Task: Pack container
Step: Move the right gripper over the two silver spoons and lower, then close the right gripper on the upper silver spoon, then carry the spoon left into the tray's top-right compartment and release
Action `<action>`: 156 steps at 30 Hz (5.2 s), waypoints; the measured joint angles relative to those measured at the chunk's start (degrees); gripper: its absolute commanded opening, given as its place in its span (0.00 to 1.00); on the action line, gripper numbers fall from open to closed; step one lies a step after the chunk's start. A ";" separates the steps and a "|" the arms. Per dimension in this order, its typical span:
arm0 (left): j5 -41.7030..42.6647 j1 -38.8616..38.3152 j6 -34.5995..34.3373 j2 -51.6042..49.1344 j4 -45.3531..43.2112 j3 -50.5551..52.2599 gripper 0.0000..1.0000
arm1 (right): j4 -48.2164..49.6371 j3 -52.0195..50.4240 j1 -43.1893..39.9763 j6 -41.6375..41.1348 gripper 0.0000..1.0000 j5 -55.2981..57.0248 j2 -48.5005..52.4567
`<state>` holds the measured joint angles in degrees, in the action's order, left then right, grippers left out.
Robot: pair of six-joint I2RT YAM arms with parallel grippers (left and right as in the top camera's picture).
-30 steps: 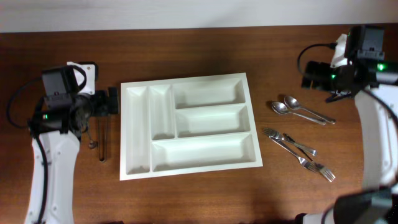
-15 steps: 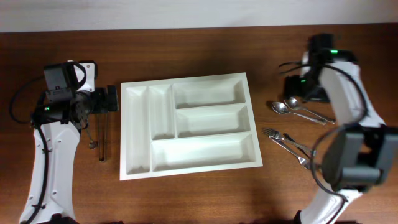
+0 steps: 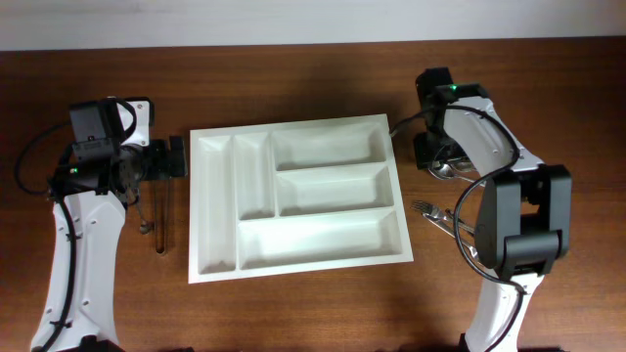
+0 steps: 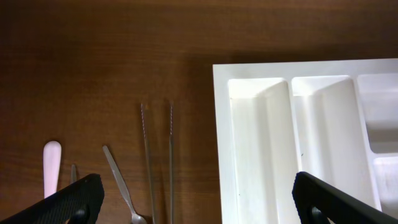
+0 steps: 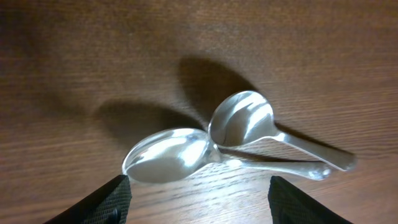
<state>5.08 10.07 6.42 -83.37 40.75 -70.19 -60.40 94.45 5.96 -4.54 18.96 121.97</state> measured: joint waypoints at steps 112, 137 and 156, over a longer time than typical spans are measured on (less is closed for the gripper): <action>0.00 0.00 0.00 0.00 2.97 0.00 0.99 | 3.58 7.87 31.67 -7.52 0.04 17.25 -5.18; -0.02 0.00 0.00 0.00 2.99 0.00 0.99 | 17.31 7.87 35.47 0.48 0.04 14.27 -0.98; 0.00 0.00 0.00 0.00 2.99 0.00 0.99 | 20.85 8.11 36.13 4.94 0.39 13.90 1.97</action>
<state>5.08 10.07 6.42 -83.37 43.75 -70.19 -39.55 102.56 42.09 0.40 32.86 123.94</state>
